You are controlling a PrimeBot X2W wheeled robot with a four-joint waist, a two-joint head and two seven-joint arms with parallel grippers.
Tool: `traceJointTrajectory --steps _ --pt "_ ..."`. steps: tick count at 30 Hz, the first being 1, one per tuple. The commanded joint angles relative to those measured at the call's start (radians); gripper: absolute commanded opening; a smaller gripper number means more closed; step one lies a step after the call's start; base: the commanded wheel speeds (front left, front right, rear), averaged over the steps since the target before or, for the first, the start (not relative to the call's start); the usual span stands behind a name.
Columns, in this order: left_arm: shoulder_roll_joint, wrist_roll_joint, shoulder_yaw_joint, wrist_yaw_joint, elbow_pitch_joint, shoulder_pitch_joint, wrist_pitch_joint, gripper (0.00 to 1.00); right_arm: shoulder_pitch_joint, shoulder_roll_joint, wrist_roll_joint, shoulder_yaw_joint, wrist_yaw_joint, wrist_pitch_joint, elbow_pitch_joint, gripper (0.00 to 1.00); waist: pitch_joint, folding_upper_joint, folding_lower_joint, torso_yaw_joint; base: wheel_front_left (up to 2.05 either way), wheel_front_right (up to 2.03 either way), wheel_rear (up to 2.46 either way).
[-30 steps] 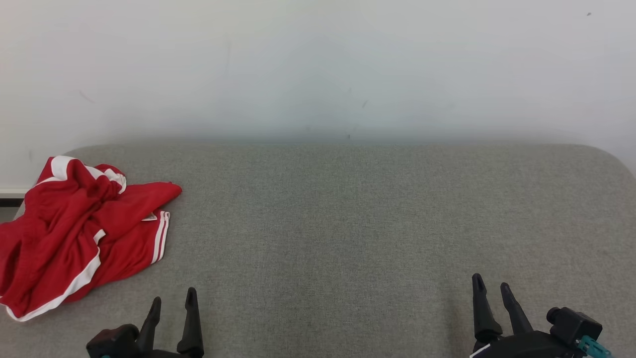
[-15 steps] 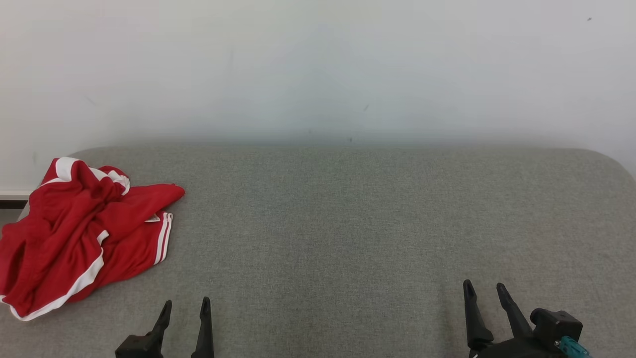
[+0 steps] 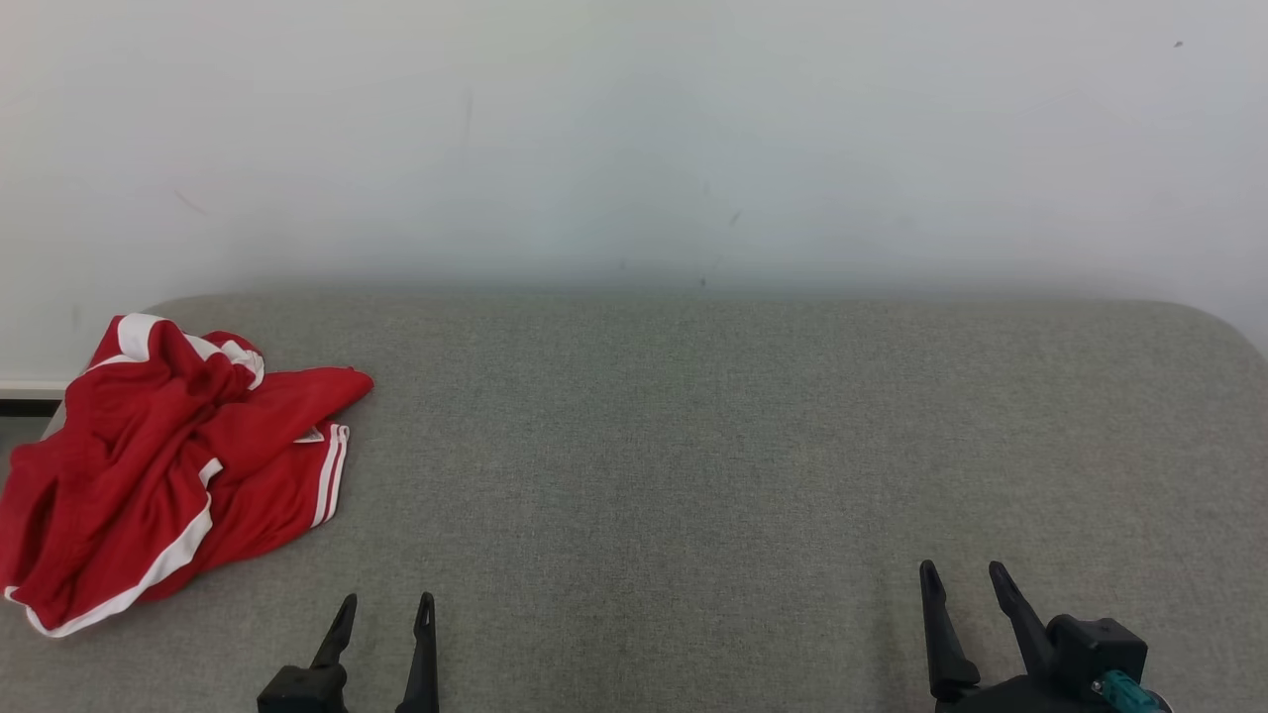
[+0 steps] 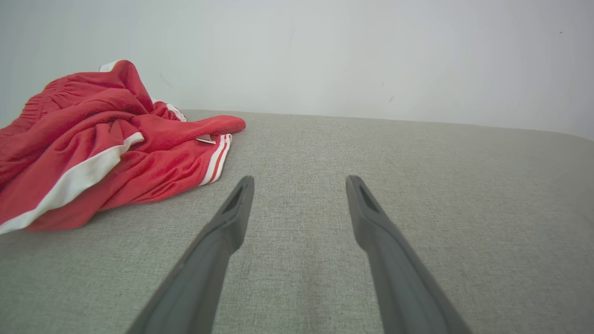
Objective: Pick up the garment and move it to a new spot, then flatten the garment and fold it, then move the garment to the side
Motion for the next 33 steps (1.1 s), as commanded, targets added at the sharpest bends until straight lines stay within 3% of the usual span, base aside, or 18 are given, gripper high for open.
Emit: traceJointTrajectory --steps 1,25,33 --pt "-0.002 0.021 -0.004 0.004 0.002 -0.003 -0.011 1.0 0.011 -0.002 -0.02 -0.001 -0.002 -0.007 0.002 1.0 -0.001 0.0 -0.0001 0.001 0.0 0.0 0.0" --pt "-0.006 0.023 0.0 0.005 0.011 -0.005 -0.017 1.0 0.015 -0.002 -0.033 -0.004 -0.002 -0.015 0.001 1.0 -0.001 0.0 -0.0001 0.01 0.0 0.0 0.0" --pt "-0.007 -0.001 0.02 0.004 -0.009 -0.011 -0.017 1.0 0.015 -0.002 -0.003 0.012 -0.002 -0.018 -0.02 1.0 -0.005 0.0 -0.0001 0.082 0.0 0.0 0.0"
